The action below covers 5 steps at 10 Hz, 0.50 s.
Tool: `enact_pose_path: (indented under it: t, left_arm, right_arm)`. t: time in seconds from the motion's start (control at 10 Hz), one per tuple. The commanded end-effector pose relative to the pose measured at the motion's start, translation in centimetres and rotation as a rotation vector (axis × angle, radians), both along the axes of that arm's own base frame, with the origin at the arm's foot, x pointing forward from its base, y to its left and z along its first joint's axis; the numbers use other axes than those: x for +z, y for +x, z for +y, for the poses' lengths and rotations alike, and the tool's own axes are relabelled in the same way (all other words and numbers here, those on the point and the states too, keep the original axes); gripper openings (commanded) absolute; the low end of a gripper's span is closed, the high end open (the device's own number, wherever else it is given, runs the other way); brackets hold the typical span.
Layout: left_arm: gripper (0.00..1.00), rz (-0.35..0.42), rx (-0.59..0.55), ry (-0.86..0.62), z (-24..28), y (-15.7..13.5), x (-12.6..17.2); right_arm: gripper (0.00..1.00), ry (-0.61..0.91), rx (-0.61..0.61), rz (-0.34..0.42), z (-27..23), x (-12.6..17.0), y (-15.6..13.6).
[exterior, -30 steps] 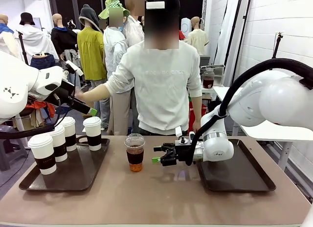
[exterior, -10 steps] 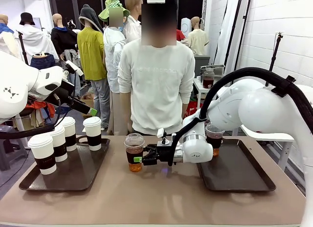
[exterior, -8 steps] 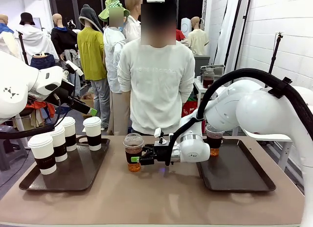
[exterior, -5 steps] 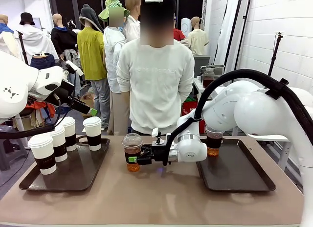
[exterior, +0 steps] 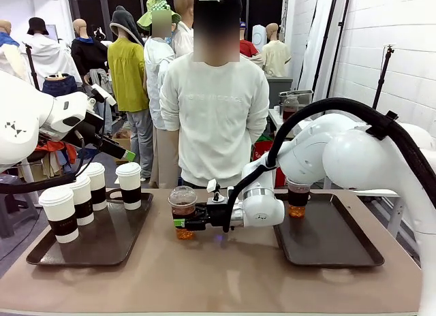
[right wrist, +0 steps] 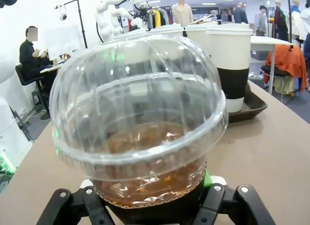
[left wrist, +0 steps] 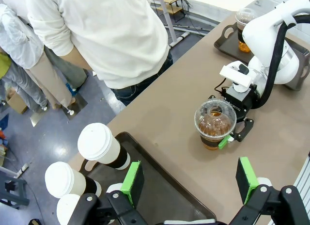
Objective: Distribute the coffee onto the tray.
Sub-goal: Pick up another iced Americano from the middle of the table and place it on the right Handle tray.
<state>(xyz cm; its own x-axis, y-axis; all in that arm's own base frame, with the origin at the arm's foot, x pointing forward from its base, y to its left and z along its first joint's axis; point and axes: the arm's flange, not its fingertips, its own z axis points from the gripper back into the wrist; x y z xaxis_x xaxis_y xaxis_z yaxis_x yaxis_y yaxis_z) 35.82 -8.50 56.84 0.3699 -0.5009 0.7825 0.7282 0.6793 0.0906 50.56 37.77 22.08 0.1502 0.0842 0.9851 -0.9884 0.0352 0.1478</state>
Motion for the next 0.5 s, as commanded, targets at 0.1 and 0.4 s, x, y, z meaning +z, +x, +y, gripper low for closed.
enact_pose_path:
  t: [0.1, 0.4]
  left_arm:
    - [1.00, 0.008, -0.004, -0.001, 0.1, -0.1, 0.0]
    - [1.00, 0.008, -0.004, -0.001, 0.1, -0.1, 0.0]
  right_arm:
    - [0.68, -0.010, 0.015, 0.018, 0.4, 0.6, 0.3]
    - [0.68, 0.040, 0.023, 0.040, -0.3, 4.0, -0.4]
